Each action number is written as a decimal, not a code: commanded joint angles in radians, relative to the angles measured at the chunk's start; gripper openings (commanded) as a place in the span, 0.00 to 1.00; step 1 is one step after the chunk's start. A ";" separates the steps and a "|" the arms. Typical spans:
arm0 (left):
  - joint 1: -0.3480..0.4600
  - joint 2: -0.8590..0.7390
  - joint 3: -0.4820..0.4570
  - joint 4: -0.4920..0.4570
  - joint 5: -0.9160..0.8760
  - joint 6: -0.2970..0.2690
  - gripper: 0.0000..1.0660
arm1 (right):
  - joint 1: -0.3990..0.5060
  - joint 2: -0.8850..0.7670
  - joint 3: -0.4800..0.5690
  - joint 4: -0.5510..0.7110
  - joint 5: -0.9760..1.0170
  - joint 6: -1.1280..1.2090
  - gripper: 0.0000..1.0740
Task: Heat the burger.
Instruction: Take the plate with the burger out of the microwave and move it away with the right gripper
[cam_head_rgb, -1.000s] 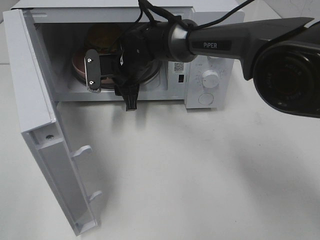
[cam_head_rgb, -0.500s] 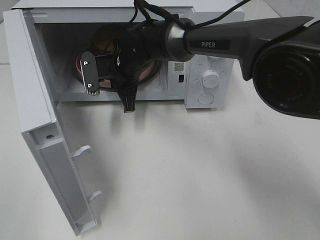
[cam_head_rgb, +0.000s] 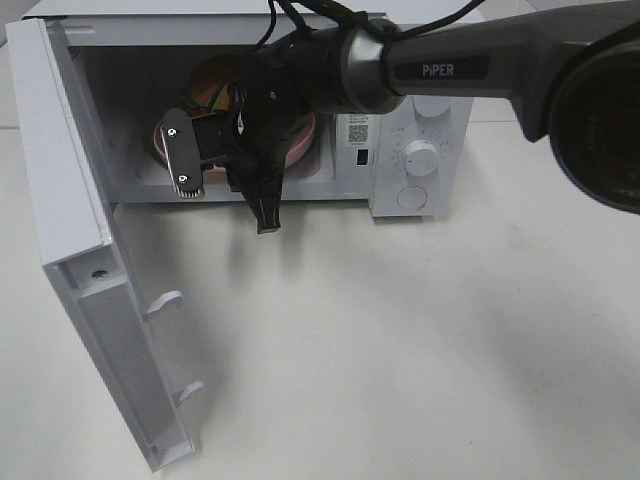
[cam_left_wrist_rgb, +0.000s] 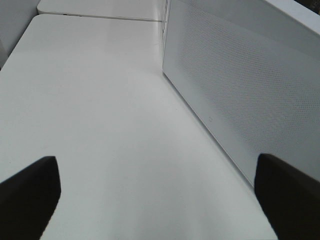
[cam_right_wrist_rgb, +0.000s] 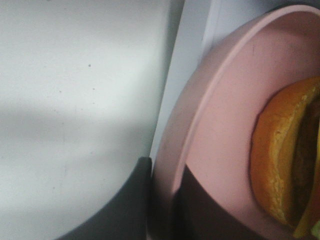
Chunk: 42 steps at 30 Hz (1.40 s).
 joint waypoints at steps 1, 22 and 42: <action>-0.006 -0.017 0.001 0.001 -0.011 0.000 0.92 | 0.001 -0.088 0.128 -0.012 -0.110 -0.043 0.00; -0.006 -0.017 0.001 0.001 -0.011 0.000 0.92 | 0.001 -0.414 0.661 -0.057 -0.426 -0.041 0.00; -0.006 -0.017 0.001 0.001 -0.011 0.000 0.92 | 0.001 -0.722 1.022 -0.065 -0.472 -0.041 0.00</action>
